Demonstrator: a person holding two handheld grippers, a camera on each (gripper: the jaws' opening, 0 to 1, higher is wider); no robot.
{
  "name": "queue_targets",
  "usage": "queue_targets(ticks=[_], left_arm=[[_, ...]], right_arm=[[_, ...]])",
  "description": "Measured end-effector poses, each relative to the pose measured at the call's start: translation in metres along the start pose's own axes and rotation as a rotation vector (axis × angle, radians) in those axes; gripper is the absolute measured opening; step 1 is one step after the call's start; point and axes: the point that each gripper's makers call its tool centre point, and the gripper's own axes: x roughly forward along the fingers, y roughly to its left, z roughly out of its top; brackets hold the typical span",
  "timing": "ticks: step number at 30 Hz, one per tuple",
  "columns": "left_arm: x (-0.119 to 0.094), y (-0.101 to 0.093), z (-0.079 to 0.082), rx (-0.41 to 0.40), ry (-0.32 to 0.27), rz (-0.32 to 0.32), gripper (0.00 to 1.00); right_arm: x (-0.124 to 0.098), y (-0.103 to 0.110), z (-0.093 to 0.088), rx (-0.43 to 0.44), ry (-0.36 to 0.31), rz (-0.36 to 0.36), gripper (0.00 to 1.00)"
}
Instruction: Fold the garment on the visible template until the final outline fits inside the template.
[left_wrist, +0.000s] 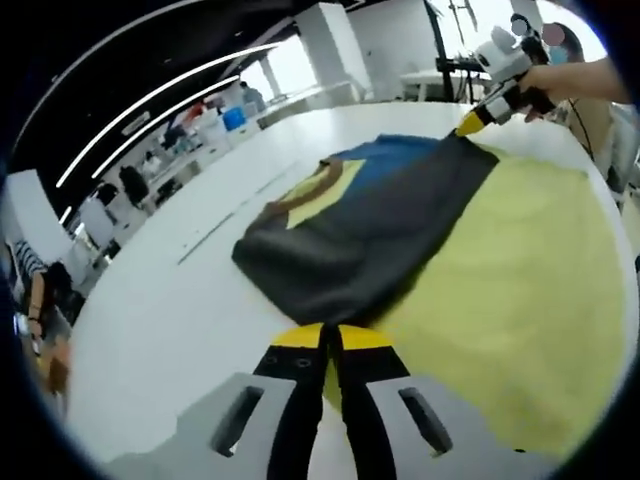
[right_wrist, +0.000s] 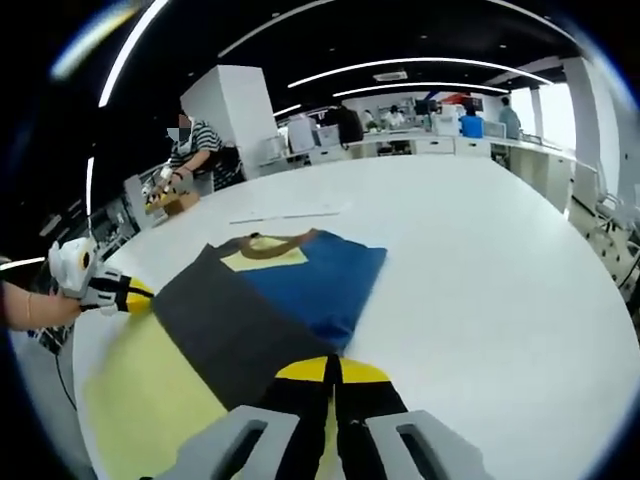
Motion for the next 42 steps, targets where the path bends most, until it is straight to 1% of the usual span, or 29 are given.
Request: queue_targets(ticks=[4,7,12,15,21,24,28,35,38,41,42], left_arm=[[-0.001,0.001,-0.002,0.038,0.012,0.012,0.00],[-0.002,0.003,-0.003,0.042,0.016,0.025,0.00],[-0.005,0.007,-0.004,0.004,0.008,0.050,0.00],[-0.007,0.010,-0.009,-0.027,0.008,0.065,0.00],[-0.009,0.014,-0.014,-0.050,0.014,0.074,0.00],[-0.009,0.016,-0.019,-0.063,0.024,0.087,0.00],[-0.009,0.015,-0.024,-0.074,0.037,0.082,0.00],[-0.009,0.012,-0.026,-0.069,0.046,0.053,0.00],[-0.012,0.012,-0.027,-0.075,0.051,0.048,0.04],[-0.019,0.014,-0.029,-0.077,0.052,0.044,0.07],[-0.020,0.014,-0.029,-0.091,0.053,0.039,0.09]], right_arm=[[0.000,0.001,0.001,-0.001,0.002,-0.001,0.00],[0.000,0.003,0.002,-0.009,0.003,0.001,0.00],[-0.001,0.007,0.007,-0.024,0.002,0.008,0.00],[0.000,0.009,0.010,-0.030,0.000,0.012,0.00],[0.003,0.014,0.014,-0.028,0.004,0.025,0.00],[0.005,0.018,0.014,-0.030,0.007,0.032,0.00],[0.009,0.019,0.012,-0.045,0.026,0.026,0.00],[0.011,0.018,0.008,-0.030,0.040,0.013,0.00],[0.012,0.018,0.007,-0.032,0.043,0.012,0.00],[0.012,0.019,0.008,-0.028,0.039,0.014,0.00],[0.011,0.019,0.009,-0.026,0.035,0.013,0.00]])
